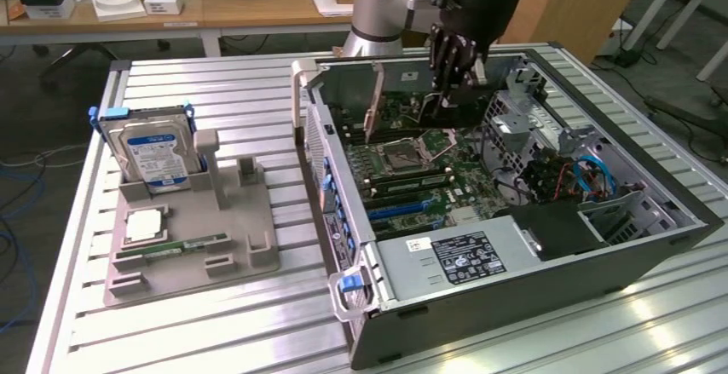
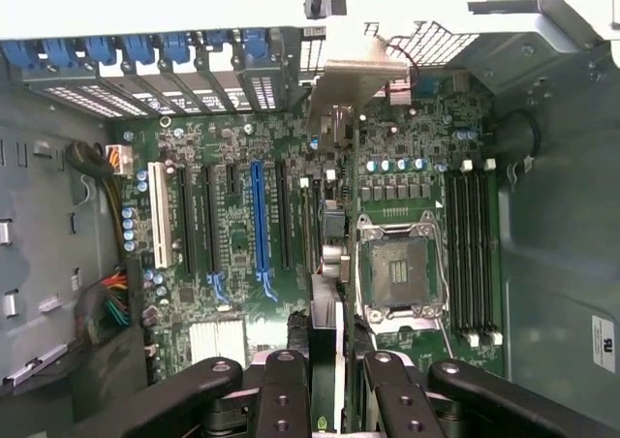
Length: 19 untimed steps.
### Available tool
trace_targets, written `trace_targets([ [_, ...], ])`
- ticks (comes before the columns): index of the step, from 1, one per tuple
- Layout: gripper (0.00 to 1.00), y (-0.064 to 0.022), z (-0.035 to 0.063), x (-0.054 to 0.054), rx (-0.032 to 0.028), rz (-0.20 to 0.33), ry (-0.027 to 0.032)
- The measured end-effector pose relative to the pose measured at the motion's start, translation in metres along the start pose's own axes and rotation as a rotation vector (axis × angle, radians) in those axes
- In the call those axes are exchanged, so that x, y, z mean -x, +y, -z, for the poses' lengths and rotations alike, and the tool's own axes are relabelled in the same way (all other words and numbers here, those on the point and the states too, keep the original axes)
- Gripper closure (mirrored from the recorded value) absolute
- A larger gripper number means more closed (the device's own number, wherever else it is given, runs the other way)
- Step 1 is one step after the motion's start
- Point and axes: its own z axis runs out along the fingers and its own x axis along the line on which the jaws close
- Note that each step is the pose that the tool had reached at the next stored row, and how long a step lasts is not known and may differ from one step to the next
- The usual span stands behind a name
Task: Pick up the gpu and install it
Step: 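Insert the gpu into the slot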
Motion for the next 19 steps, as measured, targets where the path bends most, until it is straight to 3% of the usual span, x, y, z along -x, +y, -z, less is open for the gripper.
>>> trace_targets([
  [3,0.74,-0.0001,-0.0013,0.000,-0.0033,0.003,-0.0003],
  [8,0.74,-0.0002,-0.0043,0.000,-0.0324,0.011,-0.0022],
  [9,0.74,-0.0003,-0.0053,0.000,-0.0349,0.013,-0.0026],
  [16,0.74,-0.0005,-0.0141,-0.001,-0.0330,0.097,-0.0008],
  [19,0.74,-0.0005,-0.0141,-0.001,-0.0328,0.098,-0.0004],
])
